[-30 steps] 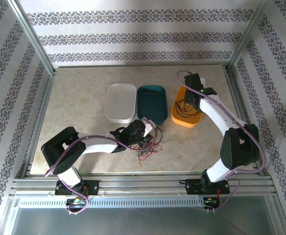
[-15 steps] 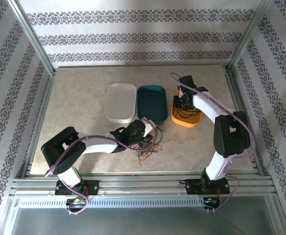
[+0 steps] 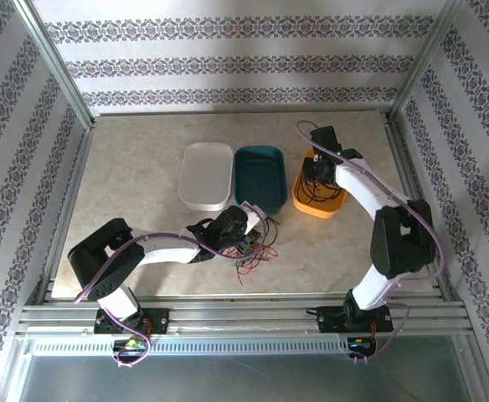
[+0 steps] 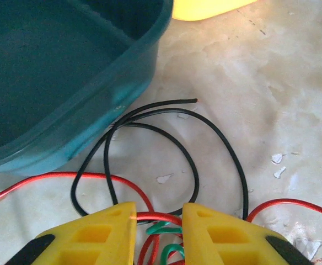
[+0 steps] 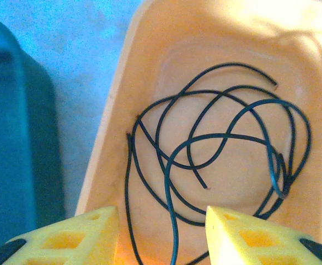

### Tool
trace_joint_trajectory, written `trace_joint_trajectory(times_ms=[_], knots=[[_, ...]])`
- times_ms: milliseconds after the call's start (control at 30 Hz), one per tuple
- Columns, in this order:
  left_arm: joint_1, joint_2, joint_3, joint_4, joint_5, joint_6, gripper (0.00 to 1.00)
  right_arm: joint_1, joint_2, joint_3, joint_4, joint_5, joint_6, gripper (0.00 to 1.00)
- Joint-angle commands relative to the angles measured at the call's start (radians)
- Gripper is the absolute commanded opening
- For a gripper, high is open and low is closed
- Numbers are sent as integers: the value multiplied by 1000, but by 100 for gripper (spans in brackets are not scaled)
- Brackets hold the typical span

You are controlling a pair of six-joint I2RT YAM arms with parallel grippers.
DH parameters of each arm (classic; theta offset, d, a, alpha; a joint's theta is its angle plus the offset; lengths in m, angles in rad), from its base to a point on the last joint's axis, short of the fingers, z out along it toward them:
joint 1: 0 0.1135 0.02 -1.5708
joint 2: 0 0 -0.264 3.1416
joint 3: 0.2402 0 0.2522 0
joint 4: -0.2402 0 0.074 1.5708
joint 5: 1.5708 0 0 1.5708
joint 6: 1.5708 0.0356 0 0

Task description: Untangle the cables

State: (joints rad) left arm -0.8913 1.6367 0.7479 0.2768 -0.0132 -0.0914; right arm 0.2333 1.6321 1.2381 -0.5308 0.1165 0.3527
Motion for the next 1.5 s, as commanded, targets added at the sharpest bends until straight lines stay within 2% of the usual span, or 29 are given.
trace_joint_trajectory(times_ms=[0, 233, 367, 500, 567, 933, 1000, 1067, 1167, 1200, 1333, 1467], knots=[[-18, -54, -31, 46, -50, -37, 28, 49, -136, -63, 30, -2, 17, 45], [-13, -101, -53, 13, -39, -46, 28, 289, -268, -236, 0, -201, -58, 45], [-8, -113, -58, -12, -26, -34, 29, 397, -241, -304, 6, -184, -14, 45], [-9, -97, -39, -53, 8, 12, 30, 419, -171, -327, 31, -105, 26, 44], [-15, -77, -13, -102, 15, 42, 36, 419, -129, -324, 31, -61, 41, 43], [-21, -57, -13, -98, 22, 55, 37, 444, 77, -278, 24, 32, 76, 41], [-21, -52, -16, -94, 20, 52, 37, 461, 101, -274, 11, 60, 84, 38], [-21, -44, -21, -91, 13, 49, 37, 487, 116, -273, -3, 110, 87, 30], [-22, -37, -27, -78, 13, 40, 37, 501, 120, -283, -22, 170, 115, 5], [-21, -35, -28, -75, 14, 38, 37, 503, 113, -289, -25, 183, 128, 0], [-21, -25, -32, -64, 11, 30, 37, 500, 24, -331, -28, 286, 194, 0], [-21, -13, -35, -59, 10, 25, 37, 497, -148, -350, -48, 436, 249, 0]])
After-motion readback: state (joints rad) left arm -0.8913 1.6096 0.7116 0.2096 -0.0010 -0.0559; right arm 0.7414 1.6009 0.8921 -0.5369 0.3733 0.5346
